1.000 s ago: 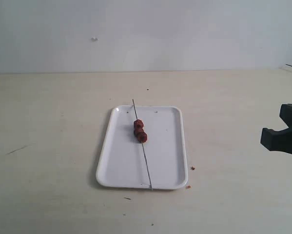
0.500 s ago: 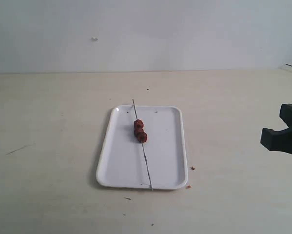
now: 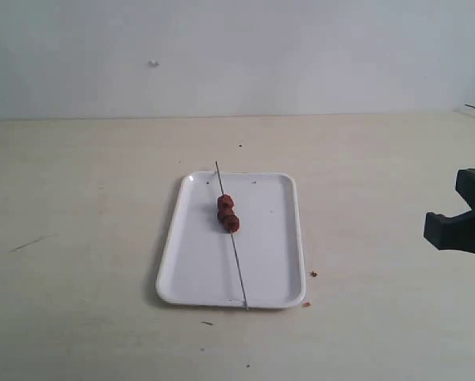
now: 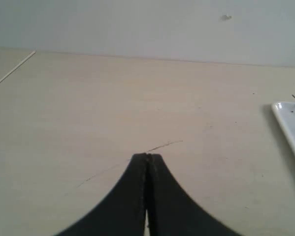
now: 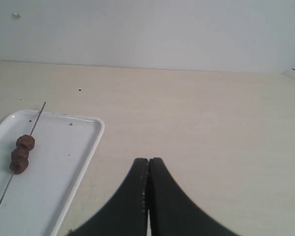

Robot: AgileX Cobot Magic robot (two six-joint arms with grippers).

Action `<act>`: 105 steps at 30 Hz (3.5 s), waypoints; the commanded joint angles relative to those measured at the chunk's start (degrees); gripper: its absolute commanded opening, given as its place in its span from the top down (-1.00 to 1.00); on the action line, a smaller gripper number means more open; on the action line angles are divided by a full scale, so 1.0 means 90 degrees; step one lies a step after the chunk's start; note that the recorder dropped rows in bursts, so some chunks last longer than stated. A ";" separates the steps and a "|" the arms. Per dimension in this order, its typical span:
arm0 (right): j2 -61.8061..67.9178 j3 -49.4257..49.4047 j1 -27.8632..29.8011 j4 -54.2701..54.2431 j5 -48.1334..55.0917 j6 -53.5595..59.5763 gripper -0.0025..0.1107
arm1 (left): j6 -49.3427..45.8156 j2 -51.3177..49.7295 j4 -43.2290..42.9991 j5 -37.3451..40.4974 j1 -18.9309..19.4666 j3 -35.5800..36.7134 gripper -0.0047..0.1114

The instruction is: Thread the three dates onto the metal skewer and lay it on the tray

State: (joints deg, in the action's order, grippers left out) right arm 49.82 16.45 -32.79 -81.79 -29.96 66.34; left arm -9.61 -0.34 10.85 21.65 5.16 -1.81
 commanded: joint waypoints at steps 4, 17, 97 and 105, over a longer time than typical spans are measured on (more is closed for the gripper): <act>-0.0188 -0.0018 0.0390 0.0093 -0.0329 0.0045 0.96 | -0.0027 0.0038 0.0038 -0.0052 0.0023 0.0028 0.92; -0.3725 -0.1760 0.4438 0.0586 0.0976 -0.0043 0.96 | -0.0027 0.0038 0.0038 -0.0052 0.0023 0.0028 0.92; -0.5536 -0.1827 0.4758 0.9404 0.4647 -0.7713 0.96 | -0.0027 0.0038 0.0038 -0.0052 0.0023 0.0028 0.92; -0.5536 -0.1827 0.4758 0.9404 0.4647 -0.7713 0.96 | -0.0027 0.0038 0.0038 -0.0052 0.0023 0.0028 0.92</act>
State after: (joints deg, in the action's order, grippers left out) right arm 0.39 0.31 9.64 2.88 12.10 -3.18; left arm -9.66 -0.34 10.85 21.53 5.16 -1.81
